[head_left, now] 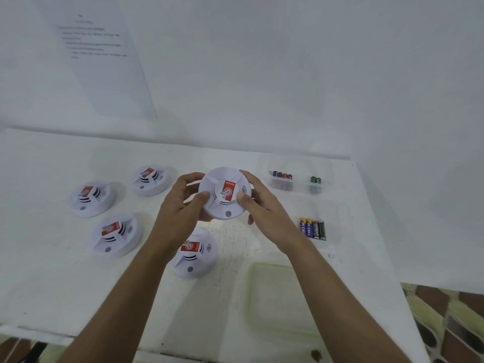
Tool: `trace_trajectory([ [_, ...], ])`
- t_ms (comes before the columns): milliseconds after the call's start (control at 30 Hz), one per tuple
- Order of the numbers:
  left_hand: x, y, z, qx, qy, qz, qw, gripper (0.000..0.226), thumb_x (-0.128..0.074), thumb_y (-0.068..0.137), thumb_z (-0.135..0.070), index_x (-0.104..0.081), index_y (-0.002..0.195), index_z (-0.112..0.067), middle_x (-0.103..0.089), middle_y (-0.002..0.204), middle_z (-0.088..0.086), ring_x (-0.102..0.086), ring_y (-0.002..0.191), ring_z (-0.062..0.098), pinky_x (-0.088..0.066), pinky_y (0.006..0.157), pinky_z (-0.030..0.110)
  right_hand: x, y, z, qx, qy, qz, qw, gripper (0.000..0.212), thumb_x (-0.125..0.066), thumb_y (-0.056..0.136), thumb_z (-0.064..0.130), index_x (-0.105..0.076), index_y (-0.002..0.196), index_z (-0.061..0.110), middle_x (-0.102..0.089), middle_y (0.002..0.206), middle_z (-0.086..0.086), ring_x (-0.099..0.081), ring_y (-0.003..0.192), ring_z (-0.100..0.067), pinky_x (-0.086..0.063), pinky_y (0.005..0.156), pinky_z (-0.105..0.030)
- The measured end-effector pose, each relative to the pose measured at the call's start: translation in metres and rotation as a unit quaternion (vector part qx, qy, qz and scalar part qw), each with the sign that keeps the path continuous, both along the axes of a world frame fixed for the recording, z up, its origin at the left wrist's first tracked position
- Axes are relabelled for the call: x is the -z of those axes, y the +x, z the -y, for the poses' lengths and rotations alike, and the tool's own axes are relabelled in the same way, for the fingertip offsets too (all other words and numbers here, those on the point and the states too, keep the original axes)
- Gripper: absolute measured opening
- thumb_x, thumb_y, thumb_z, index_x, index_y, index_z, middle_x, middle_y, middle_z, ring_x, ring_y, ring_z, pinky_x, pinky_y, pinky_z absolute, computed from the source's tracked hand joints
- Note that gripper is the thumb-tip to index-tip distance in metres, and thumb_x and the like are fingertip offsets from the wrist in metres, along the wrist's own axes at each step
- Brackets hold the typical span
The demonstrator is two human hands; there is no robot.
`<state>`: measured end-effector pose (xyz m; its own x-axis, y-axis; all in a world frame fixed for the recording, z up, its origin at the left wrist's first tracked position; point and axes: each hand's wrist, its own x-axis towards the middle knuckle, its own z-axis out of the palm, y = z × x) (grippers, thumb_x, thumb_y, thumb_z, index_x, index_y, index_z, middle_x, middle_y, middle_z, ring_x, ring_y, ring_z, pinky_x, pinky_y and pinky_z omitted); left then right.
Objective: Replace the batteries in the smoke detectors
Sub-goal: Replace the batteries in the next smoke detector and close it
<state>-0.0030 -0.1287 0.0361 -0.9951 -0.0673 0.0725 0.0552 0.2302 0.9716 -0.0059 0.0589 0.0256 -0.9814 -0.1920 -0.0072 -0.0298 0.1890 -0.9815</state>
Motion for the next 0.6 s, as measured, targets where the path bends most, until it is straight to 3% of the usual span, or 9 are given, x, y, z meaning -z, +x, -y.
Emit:
trace_trajectory([
  [333, 0.005, -0.023, 0.021, 0.023, -0.022, 0.003, 0.999, 0.026, -0.054, 0.099, -0.022, -0.053, 0.122, -0.033, -0.063, 0.116, -0.012, -0.070, 0.087, 0.011, -0.061, 0.069, 0.030, -0.002, -0.014, 0.022, 0.035, 0.016, 0.002, 0.999, 0.045, -0.052, 0.104, 0.030, -0.042, 0.147, 0.036, -0.059, 0.122, 0.017, -0.059, 0.097, 0.006, -0.047, 0.075, -0.008],
  [600, 0.008, -0.040, 0.036, 0.066, -0.024, 0.031, 0.997, 0.034, -0.058, 0.096, -0.023, -0.052, 0.128, -0.032, -0.062, 0.120, -0.011, -0.071, 0.089, 0.015, -0.061, 0.075, 0.034, 0.000, -0.024, 0.040, 0.083, -0.004, 0.030, 0.996, 0.043, -0.056, 0.101, 0.031, -0.039, 0.140, 0.033, -0.058, 0.114, 0.012, -0.060, 0.098, -0.002, -0.044, 0.072, -0.015],
])
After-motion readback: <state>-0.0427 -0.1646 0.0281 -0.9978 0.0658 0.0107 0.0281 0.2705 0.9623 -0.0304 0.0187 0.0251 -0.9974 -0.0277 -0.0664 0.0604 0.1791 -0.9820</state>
